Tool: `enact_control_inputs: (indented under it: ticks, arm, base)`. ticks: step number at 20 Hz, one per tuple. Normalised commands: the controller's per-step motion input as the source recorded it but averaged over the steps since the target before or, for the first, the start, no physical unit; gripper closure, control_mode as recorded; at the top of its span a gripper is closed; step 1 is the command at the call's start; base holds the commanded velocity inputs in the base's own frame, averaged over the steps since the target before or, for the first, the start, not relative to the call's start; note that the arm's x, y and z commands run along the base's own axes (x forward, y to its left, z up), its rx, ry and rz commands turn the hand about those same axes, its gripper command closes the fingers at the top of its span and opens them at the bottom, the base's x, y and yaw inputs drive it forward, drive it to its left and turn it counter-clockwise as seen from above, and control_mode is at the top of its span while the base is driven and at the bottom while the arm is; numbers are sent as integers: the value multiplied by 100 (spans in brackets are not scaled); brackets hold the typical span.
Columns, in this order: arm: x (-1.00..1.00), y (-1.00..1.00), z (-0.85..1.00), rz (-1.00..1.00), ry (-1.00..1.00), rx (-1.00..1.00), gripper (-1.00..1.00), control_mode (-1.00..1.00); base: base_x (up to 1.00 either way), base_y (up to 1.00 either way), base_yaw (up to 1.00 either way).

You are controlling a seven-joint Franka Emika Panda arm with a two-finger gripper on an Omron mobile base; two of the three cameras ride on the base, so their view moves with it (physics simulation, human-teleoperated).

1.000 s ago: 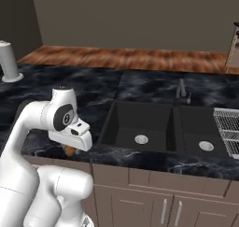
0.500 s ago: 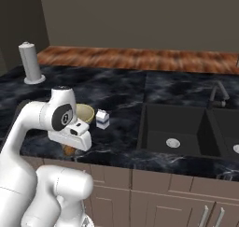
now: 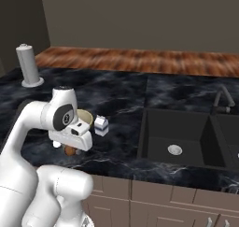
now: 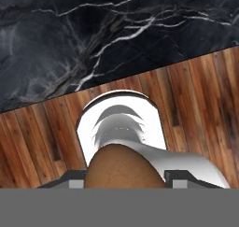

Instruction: Gather the eggs and milk located in the vicinity of the sink area and place them right next to the bowl.

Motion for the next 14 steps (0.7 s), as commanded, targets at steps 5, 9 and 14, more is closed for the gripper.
enact_control_inputs:
  ticks: [5, 9, 14]
  arm:
    - [0, 2, 0, 0, 0, 0, 100, -100]
    - [26, 0, -8, 8, -3, 1, 100, -100]
    - [38, -17, -4, 39, -4, 0, 100, -100]
  base:
    - [0, 0, 0]
    - [0, 0, 0]
    - [0, 0, 0]
